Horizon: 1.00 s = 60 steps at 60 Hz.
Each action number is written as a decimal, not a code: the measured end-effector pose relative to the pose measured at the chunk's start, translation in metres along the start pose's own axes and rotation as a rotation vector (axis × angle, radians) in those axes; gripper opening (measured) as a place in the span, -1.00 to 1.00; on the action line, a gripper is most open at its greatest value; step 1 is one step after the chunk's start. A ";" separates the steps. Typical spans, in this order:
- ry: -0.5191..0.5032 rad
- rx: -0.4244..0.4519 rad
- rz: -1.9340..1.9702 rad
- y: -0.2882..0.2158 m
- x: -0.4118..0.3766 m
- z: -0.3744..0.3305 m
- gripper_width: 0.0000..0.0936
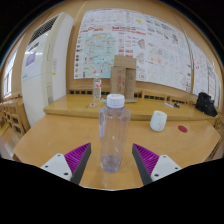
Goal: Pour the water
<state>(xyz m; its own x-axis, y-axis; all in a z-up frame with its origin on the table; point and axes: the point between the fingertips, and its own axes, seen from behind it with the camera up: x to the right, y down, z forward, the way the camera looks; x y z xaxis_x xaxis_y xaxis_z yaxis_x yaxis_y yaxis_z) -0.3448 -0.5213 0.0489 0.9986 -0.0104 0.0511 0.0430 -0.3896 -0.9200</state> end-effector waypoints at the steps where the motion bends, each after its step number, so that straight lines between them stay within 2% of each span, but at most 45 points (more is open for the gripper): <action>1: 0.003 0.007 0.004 -0.003 -0.001 0.006 0.82; 4: 0.007 0.033 0.011 -0.011 -0.006 0.027 0.78; 10: 0.019 0.055 0.015 -0.016 -0.002 0.052 0.53; 14: 0.022 0.057 0.016 -0.012 0.000 0.060 0.13; 18: 0.013 0.081 0.012 -0.016 -0.001 0.060 0.02; 19: 0.015 0.090 0.011 -0.016 -0.001 0.061 0.04; 28: -0.006 0.114 -0.051 -0.018 -0.004 0.062 -0.38; 36: -0.059 0.116 -0.047 -0.020 -0.015 0.058 -0.38; 43: -0.127 0.142 -0.006 -0.047 -0.019 0.047 -0.38; 52: -0.260 0.232 0.202 -0.125 -0.017 0.029 -0.38; 60: -0.469 0.313 0.508 -0.214 -0.004 0.022 -0.39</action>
<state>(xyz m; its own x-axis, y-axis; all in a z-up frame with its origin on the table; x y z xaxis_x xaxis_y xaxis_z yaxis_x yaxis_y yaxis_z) -0.3570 -0.4177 0.2372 0.8031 0.3010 -0.5143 -0.4888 -0.1608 -0.8575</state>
